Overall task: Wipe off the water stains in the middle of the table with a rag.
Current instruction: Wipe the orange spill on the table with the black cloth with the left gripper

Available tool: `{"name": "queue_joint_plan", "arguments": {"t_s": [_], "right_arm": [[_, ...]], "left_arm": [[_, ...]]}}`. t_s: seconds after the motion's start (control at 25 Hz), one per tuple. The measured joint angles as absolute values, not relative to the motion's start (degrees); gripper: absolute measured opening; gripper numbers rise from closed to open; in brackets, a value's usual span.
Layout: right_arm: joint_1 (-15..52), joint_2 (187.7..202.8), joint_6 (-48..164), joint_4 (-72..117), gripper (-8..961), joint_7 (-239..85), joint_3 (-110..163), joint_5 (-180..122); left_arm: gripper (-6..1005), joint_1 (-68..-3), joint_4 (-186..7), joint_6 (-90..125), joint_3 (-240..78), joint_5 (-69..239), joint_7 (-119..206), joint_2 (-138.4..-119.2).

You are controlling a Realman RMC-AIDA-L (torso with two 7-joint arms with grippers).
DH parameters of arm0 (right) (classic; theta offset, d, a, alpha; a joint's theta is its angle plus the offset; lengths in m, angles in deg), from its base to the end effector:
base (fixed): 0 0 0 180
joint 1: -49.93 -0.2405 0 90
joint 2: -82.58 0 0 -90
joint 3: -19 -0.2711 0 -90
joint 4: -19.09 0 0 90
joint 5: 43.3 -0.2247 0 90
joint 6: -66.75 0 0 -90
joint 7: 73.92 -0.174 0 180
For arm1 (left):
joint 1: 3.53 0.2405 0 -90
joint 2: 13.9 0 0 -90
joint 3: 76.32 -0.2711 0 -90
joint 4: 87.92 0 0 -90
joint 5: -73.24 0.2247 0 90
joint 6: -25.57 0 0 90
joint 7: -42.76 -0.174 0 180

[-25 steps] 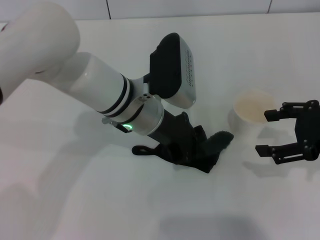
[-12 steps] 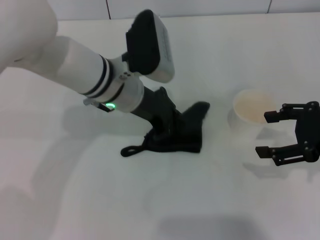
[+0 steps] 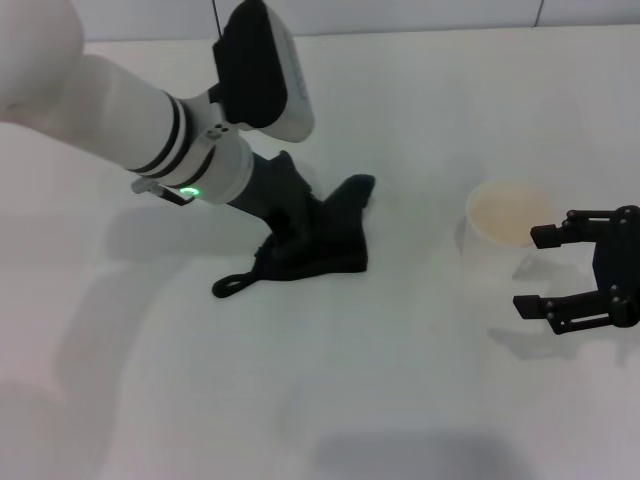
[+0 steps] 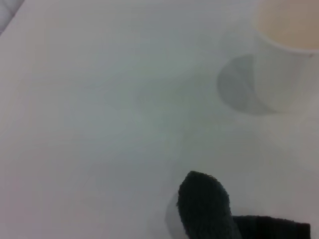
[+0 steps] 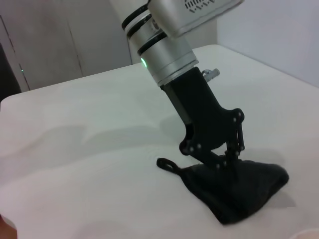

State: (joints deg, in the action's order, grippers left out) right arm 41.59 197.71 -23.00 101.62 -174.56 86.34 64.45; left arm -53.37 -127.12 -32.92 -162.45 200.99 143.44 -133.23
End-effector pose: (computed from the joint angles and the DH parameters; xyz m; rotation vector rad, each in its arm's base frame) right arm 0.2488 0.3031 0.0277 -2.7990 0.4341 0.2907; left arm -0.1835 0.4295 -0.1347 -2.8988 -0.0471 0.3230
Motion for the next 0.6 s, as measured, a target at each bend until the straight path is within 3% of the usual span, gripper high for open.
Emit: {"name": "queue_joint_plan", "arguments": {"t_s": [0.36, 0.6], "right_arm": [[41.1, 197.72, -23.0, 101.4, 854, -174.6, 86.4, 64.5], [41.3, 197.71, -22.8, 101.3, 854, -174.6, 86.3, 64.5]], "left_arm": [[72, -52.9, -127.4, -32.8, -162.4, 201.2, 143.5, -133.25], [72, -49.3, -130.1, -33.2, -162.4, 200.0, 143.2, -133.30]]}}
